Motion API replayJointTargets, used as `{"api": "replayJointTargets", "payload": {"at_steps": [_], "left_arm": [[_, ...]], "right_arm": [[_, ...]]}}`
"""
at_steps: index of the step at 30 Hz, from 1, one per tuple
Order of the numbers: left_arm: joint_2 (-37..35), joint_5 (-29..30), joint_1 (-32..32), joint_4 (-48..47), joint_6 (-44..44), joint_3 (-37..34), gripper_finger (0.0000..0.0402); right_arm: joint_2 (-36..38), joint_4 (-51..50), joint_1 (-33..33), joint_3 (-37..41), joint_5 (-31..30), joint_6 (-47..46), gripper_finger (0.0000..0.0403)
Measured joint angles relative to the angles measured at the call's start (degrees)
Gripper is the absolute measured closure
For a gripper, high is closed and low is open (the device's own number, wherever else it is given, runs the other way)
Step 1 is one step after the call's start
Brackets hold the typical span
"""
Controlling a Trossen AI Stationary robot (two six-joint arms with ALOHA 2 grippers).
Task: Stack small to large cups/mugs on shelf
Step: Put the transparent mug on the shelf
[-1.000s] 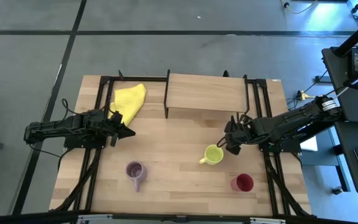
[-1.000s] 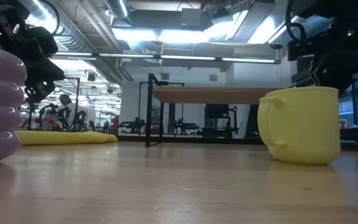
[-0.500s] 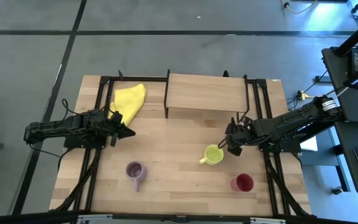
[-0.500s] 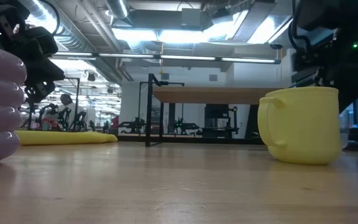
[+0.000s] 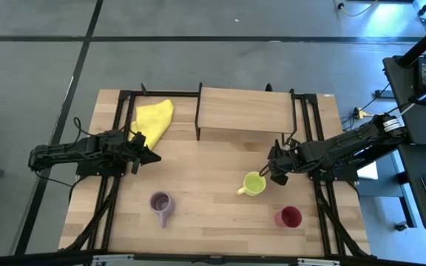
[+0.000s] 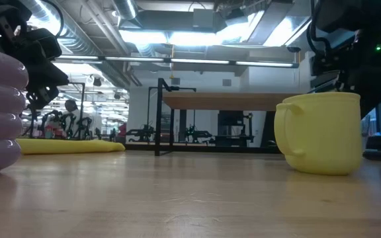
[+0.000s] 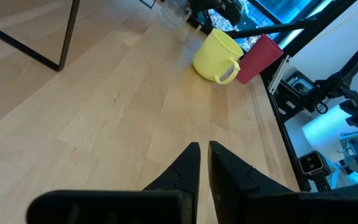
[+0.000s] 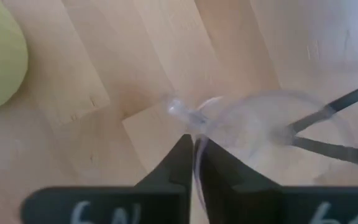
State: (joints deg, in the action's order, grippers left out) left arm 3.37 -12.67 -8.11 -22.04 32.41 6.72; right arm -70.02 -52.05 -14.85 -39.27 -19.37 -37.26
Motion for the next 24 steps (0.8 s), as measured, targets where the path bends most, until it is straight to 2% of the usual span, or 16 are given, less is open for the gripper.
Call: {"api": "replayJointTargets", "payload": {"at_steps": [10,15,24], "left_arm": [[0.01,-0.02,-0.01,0.0,0.01,0.0,0.0374],[-0.01,-0.01,0.0,-0.01,0.01,0.01,0.0374],[0.01,-0.02,-0.01,-0.02,0.01,0.0,0.0374]], "right_arm": [[0.0,-0.43,0.02,-2.0,2.62,0.21,0.0388],[0.0,-2.4,0.02,-8.08,2.6,1.81,0.0397],[0.02,-10.56,0.0,-21.12,2.63,1.23,0.0386]]}}
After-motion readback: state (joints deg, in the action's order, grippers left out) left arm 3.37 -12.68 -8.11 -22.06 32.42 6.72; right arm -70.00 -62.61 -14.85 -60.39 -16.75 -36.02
